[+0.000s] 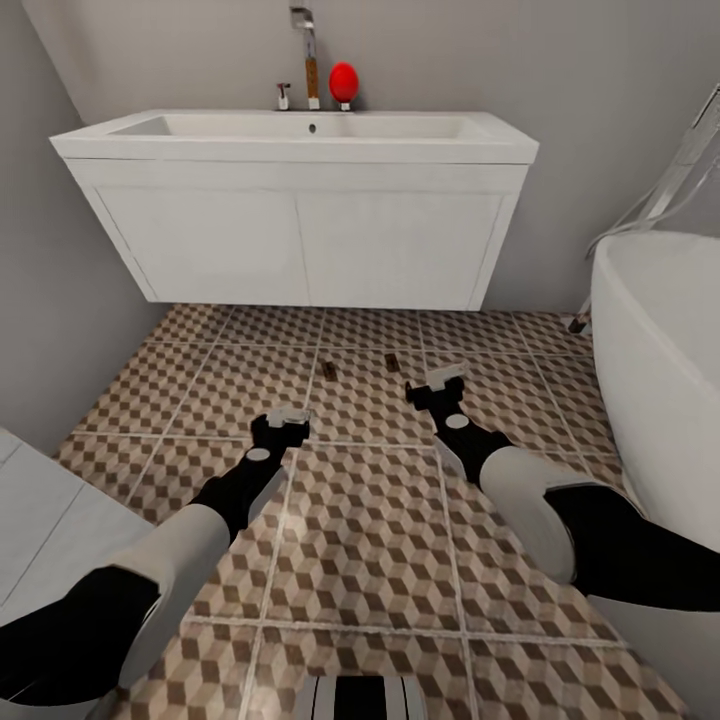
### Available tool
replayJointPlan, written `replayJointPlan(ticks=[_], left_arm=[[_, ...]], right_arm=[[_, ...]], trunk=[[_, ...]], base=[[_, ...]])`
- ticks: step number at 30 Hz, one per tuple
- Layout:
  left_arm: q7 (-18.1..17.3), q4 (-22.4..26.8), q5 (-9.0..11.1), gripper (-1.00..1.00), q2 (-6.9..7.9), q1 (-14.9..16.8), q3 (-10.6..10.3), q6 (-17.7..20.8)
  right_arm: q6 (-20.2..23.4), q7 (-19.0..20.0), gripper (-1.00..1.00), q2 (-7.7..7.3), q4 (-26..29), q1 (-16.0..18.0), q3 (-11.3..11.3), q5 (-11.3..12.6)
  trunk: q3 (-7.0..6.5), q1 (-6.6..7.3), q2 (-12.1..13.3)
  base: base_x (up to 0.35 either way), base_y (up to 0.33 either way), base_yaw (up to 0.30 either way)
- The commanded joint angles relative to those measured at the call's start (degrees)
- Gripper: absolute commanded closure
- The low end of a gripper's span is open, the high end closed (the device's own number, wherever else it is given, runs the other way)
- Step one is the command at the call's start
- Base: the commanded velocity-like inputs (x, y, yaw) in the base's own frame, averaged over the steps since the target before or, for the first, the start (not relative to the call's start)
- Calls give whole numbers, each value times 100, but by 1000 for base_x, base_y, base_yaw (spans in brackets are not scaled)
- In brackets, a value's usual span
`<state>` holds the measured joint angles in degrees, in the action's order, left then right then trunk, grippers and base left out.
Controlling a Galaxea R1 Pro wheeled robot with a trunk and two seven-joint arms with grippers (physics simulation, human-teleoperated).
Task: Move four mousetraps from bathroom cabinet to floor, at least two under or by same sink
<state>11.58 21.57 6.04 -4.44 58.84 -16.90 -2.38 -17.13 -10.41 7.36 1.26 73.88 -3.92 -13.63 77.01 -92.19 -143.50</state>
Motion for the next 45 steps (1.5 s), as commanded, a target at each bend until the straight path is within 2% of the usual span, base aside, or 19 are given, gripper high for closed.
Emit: replayJointPlan(ticks=[1, 7, 14, 20, 28, 37, 41, 45], left_arm=[[38, -59, 60, -100, 2, -6, -49, -93], [38, -392, 62, -100, -17, -54, -50, -343], [38, -567, 57, -100, -21, -223, -50, -399], [33, -608, 57, -100, -24, -410, -50, -409], [29, -617, 57, -100, -99, -629, -51, -420], [29, -618, 56, -100, -162, -728, -51, -421], [29, -618, 55, -100, -168, -771, -51, -421], [29, -619, 55, -100, -169, -866, -51, -421]], right_arm=[[-6, -45, -100, -11, -9, -14, -39, -26], [-52, -34, -100, -58, -11, -182, -39, -19], [-226, -35, -100, -100, -11, -458, -38, -23], [-376, -33, -100, -213, -11, -700, -37, -18], [-647, -35, -100, -422, -11, -1049, -35, -14], [-786, -34, -100, -521, -11, -1326, -31, 23], [-796, -32, -100, -584, -11, -1442, -30, 95], [-808, -26, -100, -617, -8, -1595, -30, 263]], trunk=[[-28, 3, 0], [-214, 18, 8], [-430, 37, 18], [-616, 52, 26], [-831, 228, 347], [-1076, 425, 708], [-1185, 513, 868], [-1295, 601, 1028]], base=[[0, 0, 73], [0, 0, 80], [0, 0, 84], [0, 0, 84], [0, 0, 59], [0, 0, 7], [0, 0, 0], [0, 0, 0]])
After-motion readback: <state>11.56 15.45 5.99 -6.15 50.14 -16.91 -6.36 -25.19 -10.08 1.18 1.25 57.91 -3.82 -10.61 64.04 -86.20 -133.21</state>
